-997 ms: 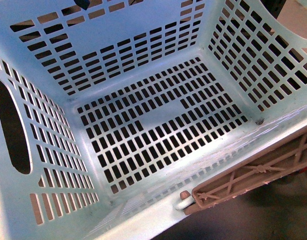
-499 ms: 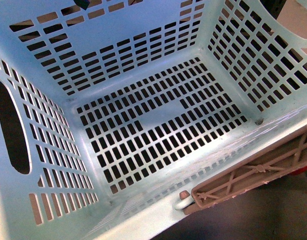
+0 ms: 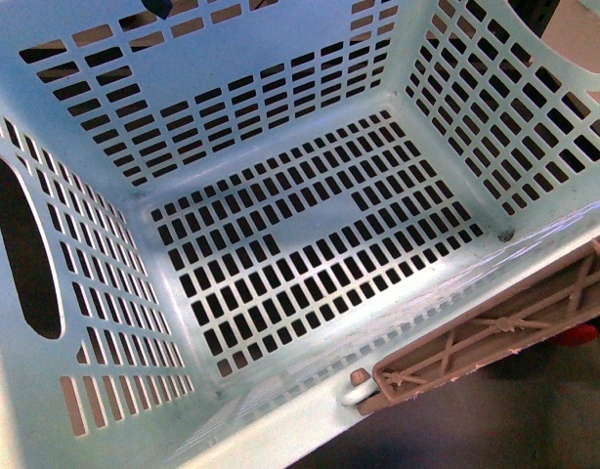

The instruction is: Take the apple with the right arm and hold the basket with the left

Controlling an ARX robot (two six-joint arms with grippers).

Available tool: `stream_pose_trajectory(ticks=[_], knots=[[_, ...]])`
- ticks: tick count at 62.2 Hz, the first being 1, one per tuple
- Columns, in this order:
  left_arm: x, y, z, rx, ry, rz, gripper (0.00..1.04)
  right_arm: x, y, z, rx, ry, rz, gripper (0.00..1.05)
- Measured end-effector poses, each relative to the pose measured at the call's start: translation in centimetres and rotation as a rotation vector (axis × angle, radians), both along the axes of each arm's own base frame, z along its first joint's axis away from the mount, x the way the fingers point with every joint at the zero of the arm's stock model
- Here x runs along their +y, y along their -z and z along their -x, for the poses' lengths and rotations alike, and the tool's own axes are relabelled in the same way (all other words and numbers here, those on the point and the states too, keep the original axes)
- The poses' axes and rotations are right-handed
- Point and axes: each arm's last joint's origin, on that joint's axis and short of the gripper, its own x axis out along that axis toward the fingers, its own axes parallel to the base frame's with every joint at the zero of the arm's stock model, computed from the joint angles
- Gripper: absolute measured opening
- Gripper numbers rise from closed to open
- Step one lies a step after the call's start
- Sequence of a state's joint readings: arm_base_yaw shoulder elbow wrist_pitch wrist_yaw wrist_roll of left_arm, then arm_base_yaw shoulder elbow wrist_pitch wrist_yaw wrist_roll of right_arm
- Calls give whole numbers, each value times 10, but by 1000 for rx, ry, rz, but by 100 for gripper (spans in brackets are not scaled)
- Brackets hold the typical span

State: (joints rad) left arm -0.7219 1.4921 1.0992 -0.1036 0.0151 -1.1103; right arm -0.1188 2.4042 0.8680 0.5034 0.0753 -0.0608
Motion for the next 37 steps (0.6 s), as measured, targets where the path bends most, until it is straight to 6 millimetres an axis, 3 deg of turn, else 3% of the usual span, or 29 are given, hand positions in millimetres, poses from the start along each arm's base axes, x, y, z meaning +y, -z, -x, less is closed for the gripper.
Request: stream_pose_trajectory(ticks=[6,17,25,37], knots=[[0,0,0,0,1,0,16,-9,-15,7,-16,17,5,80],[0,0,0,0,-1,0,16,-32,-61,23,-86,47,15,80],[0,0,0,1,0,1,16,-43,-121,48,-186,27,54,80],[0,0,0,1,1,1,16,-28,-206,70,-393,-47,64,80]])
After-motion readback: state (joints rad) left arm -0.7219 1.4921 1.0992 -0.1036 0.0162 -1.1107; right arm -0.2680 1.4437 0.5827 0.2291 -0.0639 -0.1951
